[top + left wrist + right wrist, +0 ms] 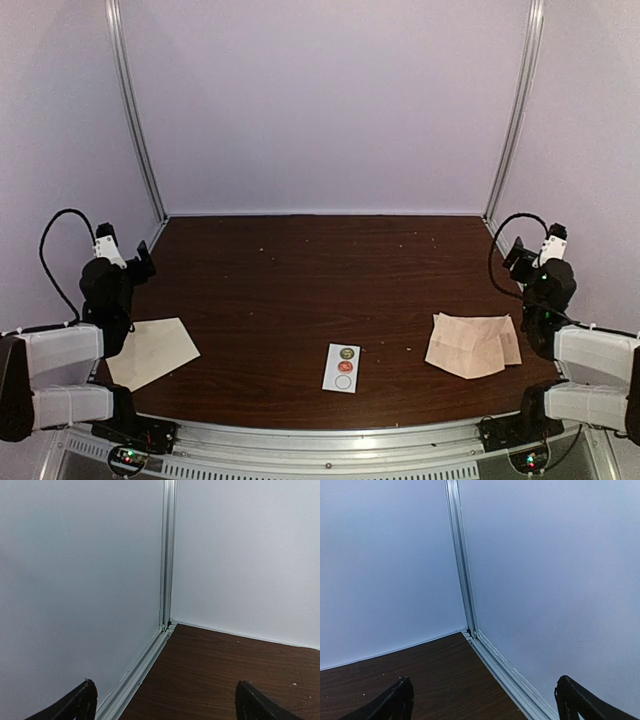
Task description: Place the letter into the envelope and seal it
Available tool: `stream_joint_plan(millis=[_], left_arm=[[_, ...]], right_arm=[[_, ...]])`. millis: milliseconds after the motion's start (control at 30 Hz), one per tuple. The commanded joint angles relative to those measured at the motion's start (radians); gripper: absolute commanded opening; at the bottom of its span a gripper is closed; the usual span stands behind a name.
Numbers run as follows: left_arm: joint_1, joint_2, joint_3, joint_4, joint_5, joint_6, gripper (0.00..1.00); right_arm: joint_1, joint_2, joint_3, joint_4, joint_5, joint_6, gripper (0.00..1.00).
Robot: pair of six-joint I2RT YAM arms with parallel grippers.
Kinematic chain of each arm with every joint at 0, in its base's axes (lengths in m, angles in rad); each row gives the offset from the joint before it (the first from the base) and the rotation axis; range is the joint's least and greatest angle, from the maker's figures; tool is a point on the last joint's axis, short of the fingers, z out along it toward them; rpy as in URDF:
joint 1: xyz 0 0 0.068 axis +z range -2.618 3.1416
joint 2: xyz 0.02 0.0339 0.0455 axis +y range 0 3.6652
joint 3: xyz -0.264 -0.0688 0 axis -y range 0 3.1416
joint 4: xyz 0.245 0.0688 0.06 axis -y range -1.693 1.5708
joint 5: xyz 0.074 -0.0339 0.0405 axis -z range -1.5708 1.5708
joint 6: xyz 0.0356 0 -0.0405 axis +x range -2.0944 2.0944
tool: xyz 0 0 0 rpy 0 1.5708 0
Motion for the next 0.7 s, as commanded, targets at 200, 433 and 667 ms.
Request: stream_joint_plan(millis=[200, 433, 667], left_arm=[[-0.002, 0.021, -0.001, 0.052, -0.016, -0.009, 0.98], [-0.002, -0.066, 0.157, -0.289, -0.027, -0.212, 0.98], [-0.001, -0.102, 0.641, -0.794, 0.364, -0.350, 0.98]], right_arm=[[0.006, -0.034, -0.002, -0.024, 0.041, 0.005, 1.00], [0.002, -0.106, -0.017, -0.018, -0.033, 0.043, 1.00], [0.002, -0.160, 0.176, -0.478, -0.076, 0.205, 1.00]])
